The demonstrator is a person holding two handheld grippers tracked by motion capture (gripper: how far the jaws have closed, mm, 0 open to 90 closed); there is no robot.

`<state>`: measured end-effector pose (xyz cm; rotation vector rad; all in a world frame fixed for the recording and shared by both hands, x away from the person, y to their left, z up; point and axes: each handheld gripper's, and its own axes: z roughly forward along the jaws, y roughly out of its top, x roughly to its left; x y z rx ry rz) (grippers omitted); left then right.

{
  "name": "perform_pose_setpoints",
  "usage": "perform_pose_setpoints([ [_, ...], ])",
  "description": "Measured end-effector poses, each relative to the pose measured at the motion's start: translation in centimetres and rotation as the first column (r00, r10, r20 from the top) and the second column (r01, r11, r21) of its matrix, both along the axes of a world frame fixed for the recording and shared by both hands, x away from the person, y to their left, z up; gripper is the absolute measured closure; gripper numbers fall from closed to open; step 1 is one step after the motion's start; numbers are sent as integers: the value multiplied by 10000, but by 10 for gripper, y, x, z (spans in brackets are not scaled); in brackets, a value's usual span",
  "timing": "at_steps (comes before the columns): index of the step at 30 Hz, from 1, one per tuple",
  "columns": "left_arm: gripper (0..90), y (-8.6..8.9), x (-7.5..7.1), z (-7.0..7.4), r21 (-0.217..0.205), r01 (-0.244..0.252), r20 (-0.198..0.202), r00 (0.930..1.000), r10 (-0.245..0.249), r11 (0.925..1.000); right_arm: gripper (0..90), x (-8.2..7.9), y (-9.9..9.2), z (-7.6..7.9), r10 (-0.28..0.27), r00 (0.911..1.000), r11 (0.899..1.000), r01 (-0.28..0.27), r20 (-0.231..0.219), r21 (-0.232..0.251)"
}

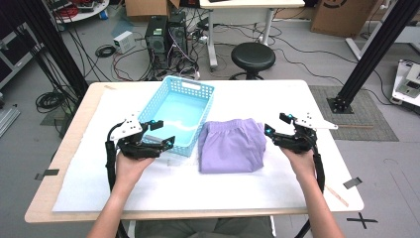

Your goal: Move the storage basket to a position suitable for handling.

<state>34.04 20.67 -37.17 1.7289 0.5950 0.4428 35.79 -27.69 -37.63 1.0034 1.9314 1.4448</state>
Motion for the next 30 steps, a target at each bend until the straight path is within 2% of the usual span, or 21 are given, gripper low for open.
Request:
perform_pose_setpoints([
  [5, 263, 7, 3, 0, 7, -213, 18, 9998, 213, 9998, 254, 4, 1, 2, -47, 10000, 10000, 46, 86, 17],
  [9, 263, 20, 3, 0, 222, -721, -26, 9974, 722, 9972, 254, 8, 1, 4, -140, 9998, 9999, 140, 137, 5],
  [10, 263, 25, 4, -1, 239, -939, -2, 9956, 939, 9953, 254, 9, 1, 4, -165, 9997, 9999, 165, 155, 20],
  [11, 263, 39, 4, -2, 168, -1372, -75, 9905, 1373, 9904, 254, 12, 0, 3, -260, 9995, 9996, 259, 174, 81],
  [12, 263, 39, 4, -2, 168, -1372, -75, 9905, 1373, 9904, 254, 12, 0, 3, -260, 9995, 9996, 259, 174, 81],
  [15, 263, 58, 2, -6, 261, -2052, -47, 9787, 2053, 9784, 254, 17, 0, 2, -376, 9992, 9992, 375, 143, 113],
  [18, 263, 78, -1, -15, 203, -2474, -159, 9687, 2477, 9687, 254, 20, -1, 0, -448, 9990, 9990, 447, 30, 97],
  [21, 262, 89, -2, -23, 233, -2609, -350, 9645, 2616, 9651, 254, 20, 0, 0, -435, 9991, 9990, 435, 22, 75],
  [23, 251, 93, -4, -28, 380, -2599, -297, 9649, 2611, 9649, 254, 20, 1, 0, -403, 9992, 9992, 403, 46, 32],
  [25, 243, 97, -5, -34, 489, -2712, -300, 9616, 2728, 9613, 254, 20, 3, 0, -367, 9993, 9993, 367, 53, -41],
  [27, 232, 100, -3, -41, 512, -2772, -553, 9585, 2798, 9595, 254, 20, 4, 0, -368, 9993, 9993, 368, 38, -51],
  [30, 230, 98, 1, -51, 781, -2772, -988, 9537, 2841, 9576, 254, 21, 6, -1, -311, 9995, 9994, 312, 11, -124],
])
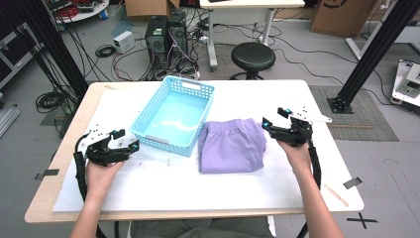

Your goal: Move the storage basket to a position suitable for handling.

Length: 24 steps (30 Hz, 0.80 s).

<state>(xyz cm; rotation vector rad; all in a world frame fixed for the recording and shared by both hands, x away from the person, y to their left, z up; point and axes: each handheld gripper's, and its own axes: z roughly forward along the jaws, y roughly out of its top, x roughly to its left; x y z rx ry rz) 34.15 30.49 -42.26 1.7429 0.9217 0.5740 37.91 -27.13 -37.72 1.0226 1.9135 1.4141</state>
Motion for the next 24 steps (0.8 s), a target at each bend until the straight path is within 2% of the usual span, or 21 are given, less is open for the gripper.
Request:
perform_pose_setpoints([
  [2, 227, -6, 1, -5, 110, -30, -158, 9999, 32, 9999, 254, 0, 0, 0, -15, 10000, 10000, 15, -6, -17],
  [3, 226, -12, 1, -8, 412, -61, -221, 9997, 70, 9991, 254, 0, 0, 0, -1, 10000, 10000, 1, -21, -22],
  [4, 226, -15, 1, -9, 534, -126, -241, 9996, 139, 9985, 254, 0, 0, -1, -19, 10000, 10000, 19, -64, -25],
  [6, 226, -23, 4, -12, 1009, -651, -267, 9973, 681, 9928, 254, 0, -1, -1, -23, 10000, 10000, 23, -31, -37],
  [9, 226, -27, 9, -16, 1005, -1074, -372, 9931, 1116, 9891, 254, -1, -1, -2, -22, 9999, 10000, 22, -102, -19],
  [12, 226, -31, 16, -18, 1063, -1074, -434, 9927, 1125, 9885, 254, -2, 0, -2, 3, 9999, 10000, -4, -116, -84],
  [13, 226, -35, 18, -18, 1123, -1234, -203, 9918, 1265, 9860, 254, -3, 1, -2, 28, 9999, 9999, -29, -99, -128],
  [14, 226, -35, 18, -18, 1123, -1234, -203, 9918, 1265, 9860, 254, -3, 1, -2, 28, 9999, 9999, -29, -99, -128],
  [16, 226, -36, 19, -18, 1053, -1260, 54, 9920, 1261, 9864, 254, -4, 2, -2, 60, 9999, 9998, -62, -93, -204],
  [24, 242, -37, 20, -18, 1140, -1385, 182, 9904, 1374, 9838, 254, -3, 6, -4, 90, 9997, 9994, -97, -215, -324],
])
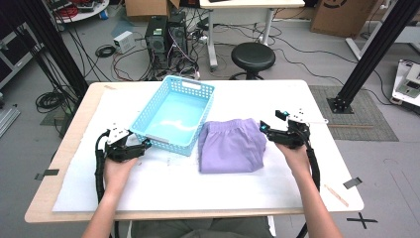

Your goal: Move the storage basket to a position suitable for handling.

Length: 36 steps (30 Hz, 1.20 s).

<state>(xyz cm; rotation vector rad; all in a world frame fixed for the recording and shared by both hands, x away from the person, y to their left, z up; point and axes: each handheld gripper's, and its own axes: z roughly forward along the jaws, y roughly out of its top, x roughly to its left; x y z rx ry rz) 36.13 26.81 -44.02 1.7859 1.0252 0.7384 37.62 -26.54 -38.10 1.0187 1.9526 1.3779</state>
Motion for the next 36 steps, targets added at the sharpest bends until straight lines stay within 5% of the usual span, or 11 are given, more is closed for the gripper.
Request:
perform_pose_setpoints([
  [7, 296, 15, 16, 5, -459, -146, -223, 9997, 136, 9988, 258, 0, 4, -2, 90, 10000, 9999, -90, -4, -65],
  [16, 312, 23, 19, 1, -441, -645, -398, 9972, 628, 9969, 258, 0, 7, -3, 134, 9999, 9998, -135, -62, -110],
  [23, 250, 20, -14, 3, -428, -165, -92, 9998, 161, 9989, 258, 1, 2, -3, 13, 10000, 10000, -13, 4, -40],
  [26, 250, 5, -25, 4, -715, 713, -26, 9974, -717, 9949, 258, 1, 2, -3, 21, 10000, 10000, -21, 4, -14],
  [32, 250, -28, -26, 3, -1156, 1852, -187, 9819, -1886, 9759, 258, 1, 5, -2, 74, 10000, 9999, -73, 42, -92],
  [36, 250, -42, -25, 3, -1055, 1640, -472, 9844, -1697, 9808, 258, 2, 4, -2, 47, 10000, 10000, -47, 14, -87],
])
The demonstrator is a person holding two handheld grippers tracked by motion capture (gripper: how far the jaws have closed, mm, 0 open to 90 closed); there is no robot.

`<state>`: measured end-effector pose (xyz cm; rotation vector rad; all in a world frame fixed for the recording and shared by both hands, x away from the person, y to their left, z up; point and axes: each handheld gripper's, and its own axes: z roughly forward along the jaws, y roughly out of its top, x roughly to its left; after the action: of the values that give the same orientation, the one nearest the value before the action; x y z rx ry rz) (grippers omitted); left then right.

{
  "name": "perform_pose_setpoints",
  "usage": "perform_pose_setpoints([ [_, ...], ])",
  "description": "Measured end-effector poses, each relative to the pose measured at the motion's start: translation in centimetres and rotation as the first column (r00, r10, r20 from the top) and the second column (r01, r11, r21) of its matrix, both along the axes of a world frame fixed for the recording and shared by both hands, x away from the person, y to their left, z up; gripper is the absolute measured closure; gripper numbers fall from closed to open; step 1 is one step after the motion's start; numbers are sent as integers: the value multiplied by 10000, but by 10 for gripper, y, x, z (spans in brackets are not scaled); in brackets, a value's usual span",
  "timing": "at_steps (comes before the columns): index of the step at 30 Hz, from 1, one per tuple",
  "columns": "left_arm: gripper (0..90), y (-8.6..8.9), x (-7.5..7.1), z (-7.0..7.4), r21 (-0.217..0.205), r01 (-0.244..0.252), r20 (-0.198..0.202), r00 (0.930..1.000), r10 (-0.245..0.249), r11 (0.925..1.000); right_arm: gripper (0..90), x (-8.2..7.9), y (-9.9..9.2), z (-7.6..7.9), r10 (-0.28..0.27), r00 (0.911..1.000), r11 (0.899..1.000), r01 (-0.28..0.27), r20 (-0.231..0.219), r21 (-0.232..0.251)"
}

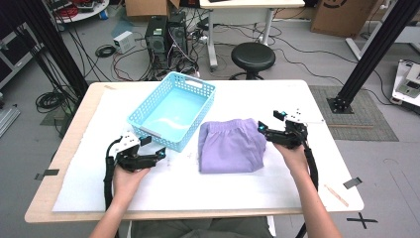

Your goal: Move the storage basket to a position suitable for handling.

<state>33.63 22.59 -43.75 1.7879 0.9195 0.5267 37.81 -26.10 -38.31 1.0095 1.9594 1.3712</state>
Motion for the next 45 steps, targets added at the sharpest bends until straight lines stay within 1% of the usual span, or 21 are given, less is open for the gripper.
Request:
perform_pose_setpoints([
  [2, 250, -3, 2, -1, -123, -95, 66, 9999, 96, 9999, 259, 0, -1, 0, 6, 10000, 10000, -6, 4, 5],
  [4, 249, -6, 5, -2, -201, -18, -14, 10000, 18, 9998, 259, 0, 0, 0, -2, 10000, 10000, 2, 19, -21],
  [7, 249, -11, 9, -3, -149, 121, -56, 9999, -122, 9998, 258, -1, 1, 0, 35, 10000, 10000, -35, -5, -14],
  [9, 249, -13, 12, -4, -108, 86, -114, 9999, -88, 9999, 259, -1, 2, 0, 30, 10000, 10000, -30, 11, -51],
  [11, 249, -14, 14, -4, -100, 12, -54, 10000, -13, 9999, 259, 0, 2, -1, 37, 10000, 10000, -37, -24, -70],
  [15, 250, -9, 18, -3, -80, -481, -42, 9988, 480, 9988, 259, -1, 3, -1, 58, 10000, 10000, -58, -44, -77],
  [20, 249, 5, 21, -2, -53, -1239, 73, 9923, 1240, 9923, 259, 0, 5, -3, 88, 9999, 9999, -89, -82, -117],
  [24, 249, 11, 21, 0, -257, -1264, -34, 9920, 1264, 9916, 259, 3, 10, -4, 132, 9999, 9999, -133, -102, -76],
  [25, 249, 11, 20, 0, -276, -1235, -24, 9923, 1235, 9920, 288, 7, 16, -4, 239, 9997, 9997, -240, -31, -70],
  [27, 249, 10, 18, 0, -214, -1120, 21, 9937, 1121, 9935, 295, 12, 24, -4, 348, 9994, 9992, -348, -29, -192],
  [28, 249, 9, 16, 0, -153, -1059, 84, 9943, 1060, 9943, 295, 12, 24, -4, 348, 9994, 9992, -348, -29, -192],
  [29, 249, 8, 15, -1, -87, -1043, 160, 9944, 1045, 9945, 295, 19, 31, -4, 469, 9988, 9986, -472, -117, -252],
  [30, 249, 8, 14, -1, -52, -1016, 164, 9947, 1016, 9948, 295, 19, 31, -4, 469, 9988, 9986, -472, -117, -252],
  [31, 249, 7, 12, 0, -59, -945, 165, 9954, 946, 9955, 296, 26, 38, -3, 551, 9983, 9981, -555, -184, -260],
  [32, 249, 7, 10, 0, -89, -861, 203, 9961, 862, 9963, 296, 26, 38, -3, 551, 9983, 9981, -555, -184, -260],
  [33, 249, 5, 8, 1, -77, -782, 247, 9966, 784, 9969, 298, 36, 44, -1, 561, 9981, 9979, -569, -260, -302],
  [35, 249, 2, 6, 2, -27, -657, 358, 9972, 658, 9978, 299, 40, 47, 0, 555, 9980, 9980, -565, -316, -288],
  [38, 246, -4, 6, 3, 88, -663, 451, 9968, 658, 9978, 300, 56, 58, 4, 529, 9978, 9979, -542, -394, -343],
  [40, 237, -6, 7, 2, 214, -691, 462, 9966, 681, 9974, 302, 68, 67, 7, 478, 9981, 9975, -497, -386, -511],
  [43, 233, -7, 9, 0, 292, -681, 445, 9968, 667, 9973, 342, 87, 80, 11, 585, 9974, 9967, -607, -422, -533],
  [45, 233, -7, 9, 0, 283, -712, 445, 9966, 699, 9971, 346, 107, 92, 12, 575, 9971, 9964, -605, -503, -593],
])
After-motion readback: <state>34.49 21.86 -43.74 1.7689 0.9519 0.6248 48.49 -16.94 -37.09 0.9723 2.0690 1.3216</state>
